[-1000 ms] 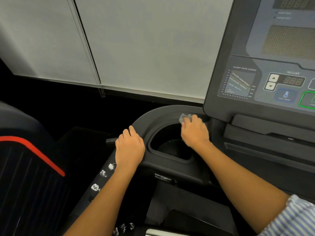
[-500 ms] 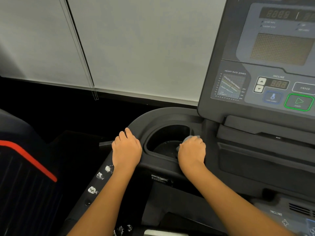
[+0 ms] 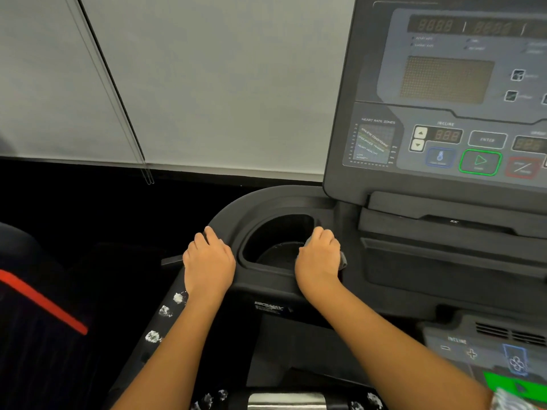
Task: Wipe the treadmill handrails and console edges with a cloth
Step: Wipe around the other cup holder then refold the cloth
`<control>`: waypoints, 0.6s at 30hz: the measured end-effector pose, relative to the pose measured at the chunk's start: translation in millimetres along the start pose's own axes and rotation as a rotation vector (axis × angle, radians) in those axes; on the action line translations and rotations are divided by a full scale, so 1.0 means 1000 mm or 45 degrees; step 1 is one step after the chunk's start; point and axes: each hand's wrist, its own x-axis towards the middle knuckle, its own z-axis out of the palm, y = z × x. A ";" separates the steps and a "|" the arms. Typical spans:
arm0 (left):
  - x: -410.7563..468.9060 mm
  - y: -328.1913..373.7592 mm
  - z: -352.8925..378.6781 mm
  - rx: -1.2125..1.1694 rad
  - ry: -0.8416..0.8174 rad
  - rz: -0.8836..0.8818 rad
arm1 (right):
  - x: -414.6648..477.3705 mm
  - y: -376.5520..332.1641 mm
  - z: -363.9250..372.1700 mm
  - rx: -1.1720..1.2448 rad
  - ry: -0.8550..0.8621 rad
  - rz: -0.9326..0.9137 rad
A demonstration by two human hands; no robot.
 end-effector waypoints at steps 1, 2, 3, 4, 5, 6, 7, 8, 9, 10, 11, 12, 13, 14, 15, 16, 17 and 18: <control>0.000 0.000 0.000 -0.004 -0.001 -0.001 | -0.002 0.000 -0.001 0.013 -0.017 -0.005; 0.000 0.000 0.000 -0.007 -0.002 0.000 | -0.001 0.001 -0.002 0.053 -0.034 -0.002; 0.000 0.000 0.000 -0.007 -0.002 0.002 | 0.002 0.002 -0.003 0.101 -0.048 0.004; 0.000 -0.001 0.000 -0.006 0.000 0.006 | 0.005 0.004 -0.005 0.145 -0.056 0.015; 0.000 -0.001 0.000 -0.004 0.003 0.011 | 0.009 0.005 -0.007 0.188 -0.069 0.023; -0.001 -0.001 0.001 -0.004 0.004 0.015 | 0.012 0.005 -0.007 0.215 -0.082 0.027; -0.001 -0.001 0.001 -0.005 0.005 0.017 | 0.014 0.005 -0.007 0.231 -0.090 0.027; -0.001 -0.001 0.001 -0.006 0.005 0.019 | 0.015 0.006 -0.007 0.254 -0.089 0.023; -0.002 -0.002 0.002 -0.008 0.002 0.019 | 0.014 0.007 -0.006 0.275 -0.076 0.017; -0.002 -0.002 0.002 -0.012 -0.005 0.015 | 0.013 0.009 -0.005 0.317 -0.062 0.016; -0.001 -0.002 0.002 -0.014 -0.014 0.006 | 0.010 0.011 -0.003 0.359 -0.054 0.013; -0.001 -0.002 0.002 -0.015 -0.018 -0.001 | 0.006 0.012 -0.002 0.382 -0.045 0.000; -0.001 -0.001 0.002 -0.018 -0.019 -0.007 | 0.001 0.012 0.000 0.386 -0.039 -0.022; -0.001 -0.001 0.002 -0.025 -0.017 -0.008 | -0.003 0.011 0.001 0.385 -0.038 -0.039; 0.000 -0.001 0.001 -0.036 -0.014 -0.010 | -0.006 0.011 0.001 0.395 -0.042 -0.047; 0.000 0.000 0.001 -0.050 -0.013 -0.016 | -0.009 0.012 0.001 0.423 -0.049 -0.042; 0.000 0.000 0.000 -0.063 -0.018 -0.025 | -0.012 0.013 -0.001 0.448 -0.061 -0.047; 0.000 0.000 -0.001 -0.074 -0.029 -0.036 | -0.015 0.015 -0.002 0.449 -0.067 -0.080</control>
